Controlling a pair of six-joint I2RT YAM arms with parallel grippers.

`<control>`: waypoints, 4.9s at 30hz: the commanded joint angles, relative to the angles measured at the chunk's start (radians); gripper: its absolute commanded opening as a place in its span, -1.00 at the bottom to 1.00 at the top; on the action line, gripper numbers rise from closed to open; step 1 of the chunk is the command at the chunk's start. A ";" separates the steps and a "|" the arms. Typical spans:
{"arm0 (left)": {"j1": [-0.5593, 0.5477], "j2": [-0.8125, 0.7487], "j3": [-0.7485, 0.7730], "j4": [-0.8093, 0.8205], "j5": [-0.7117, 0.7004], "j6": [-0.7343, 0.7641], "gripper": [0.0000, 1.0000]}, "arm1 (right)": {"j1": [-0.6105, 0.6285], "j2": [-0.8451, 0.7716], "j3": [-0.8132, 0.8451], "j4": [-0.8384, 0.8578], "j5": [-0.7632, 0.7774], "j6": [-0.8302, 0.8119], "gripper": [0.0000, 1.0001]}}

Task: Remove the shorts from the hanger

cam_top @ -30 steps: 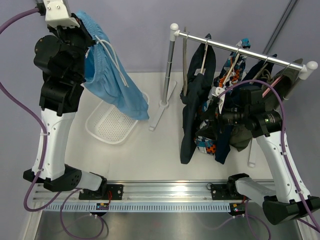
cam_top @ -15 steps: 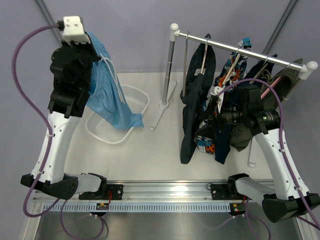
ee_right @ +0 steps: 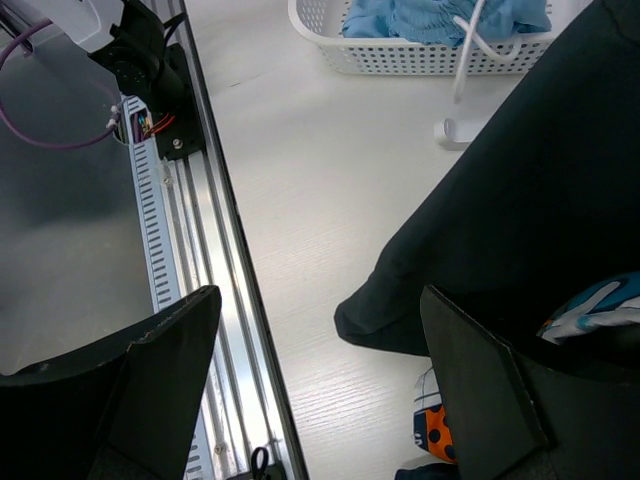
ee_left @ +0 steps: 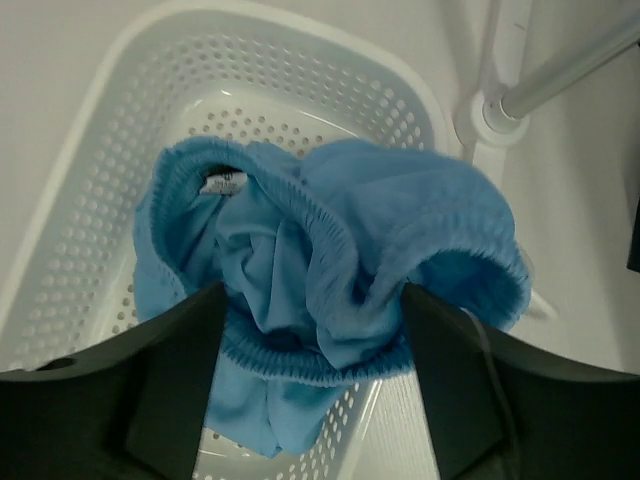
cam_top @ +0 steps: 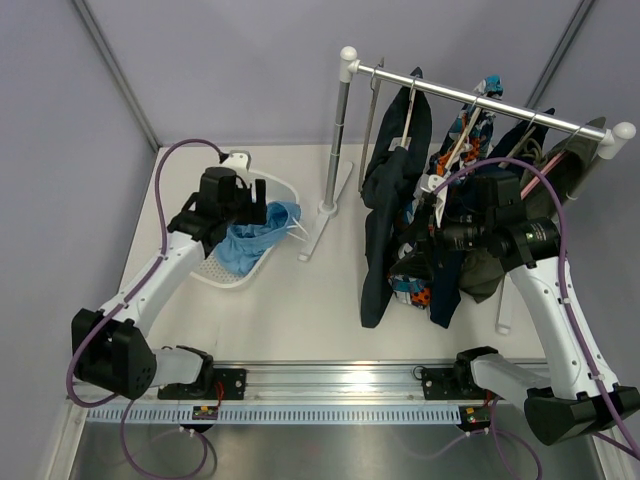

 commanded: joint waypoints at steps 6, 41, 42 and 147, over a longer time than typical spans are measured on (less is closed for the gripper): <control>0.003 -0.076 0.099 -0.078 0.047 -0.087 0.93 | -0.005 0.004 0.097 -0.163 -0.003 -0.102 0.80; -0.001 -0.583 -0.284 0.104 0.352 -0.472 0.98 | 0.172 0.435 0.757 0.211 1.094 0.890 0.35; -0.001 -0.584 -0.284 0.103 0.349 -0.475 0.98 | 0.173 0.438 0.743 0.233 1.140 0.889 0.28; -0.521 -0.155 -0.097 0.216 0.072 -0.341 0.71 | 0.351 -0.165 -0.311 0.307 0.622 0.470 -1.00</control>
